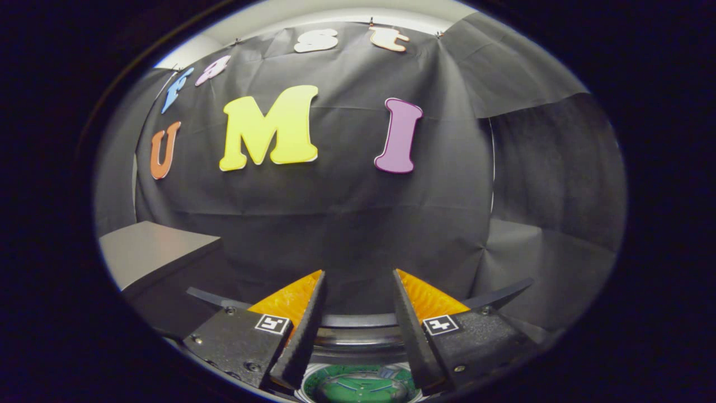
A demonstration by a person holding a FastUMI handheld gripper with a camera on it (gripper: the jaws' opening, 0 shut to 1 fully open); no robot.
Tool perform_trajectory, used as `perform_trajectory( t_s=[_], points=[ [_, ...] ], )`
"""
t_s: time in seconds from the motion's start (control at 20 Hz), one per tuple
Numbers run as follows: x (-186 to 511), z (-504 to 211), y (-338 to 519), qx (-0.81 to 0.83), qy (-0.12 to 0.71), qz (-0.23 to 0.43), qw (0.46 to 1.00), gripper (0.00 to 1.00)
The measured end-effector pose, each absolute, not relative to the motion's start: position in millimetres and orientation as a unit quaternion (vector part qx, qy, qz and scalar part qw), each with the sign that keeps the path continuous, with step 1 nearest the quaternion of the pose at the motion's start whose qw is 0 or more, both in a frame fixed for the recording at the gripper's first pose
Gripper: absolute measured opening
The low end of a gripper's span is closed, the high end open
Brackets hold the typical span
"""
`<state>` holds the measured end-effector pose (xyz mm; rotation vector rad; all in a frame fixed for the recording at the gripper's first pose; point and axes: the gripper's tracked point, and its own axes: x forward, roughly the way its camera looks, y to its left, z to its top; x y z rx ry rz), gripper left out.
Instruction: Put the clothes into the washing machine and then close the washing machine lid.
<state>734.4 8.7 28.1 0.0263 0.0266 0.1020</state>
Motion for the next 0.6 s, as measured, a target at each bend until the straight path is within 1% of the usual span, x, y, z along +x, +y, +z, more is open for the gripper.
perform_trajectory(
  t_s=[0.35, 0.5, 0.6],
  points=[
    [732, 26, 10, 0.005, 0.032, 0.058, 0.998, 0.74],
    [734, 21, 11, 0.006, 0.062, 0.067, 0.996, 0.74],
    [732, 8, 10, 0.010, 0.104, 0.072, 0.992, 0.78]
  ],
)
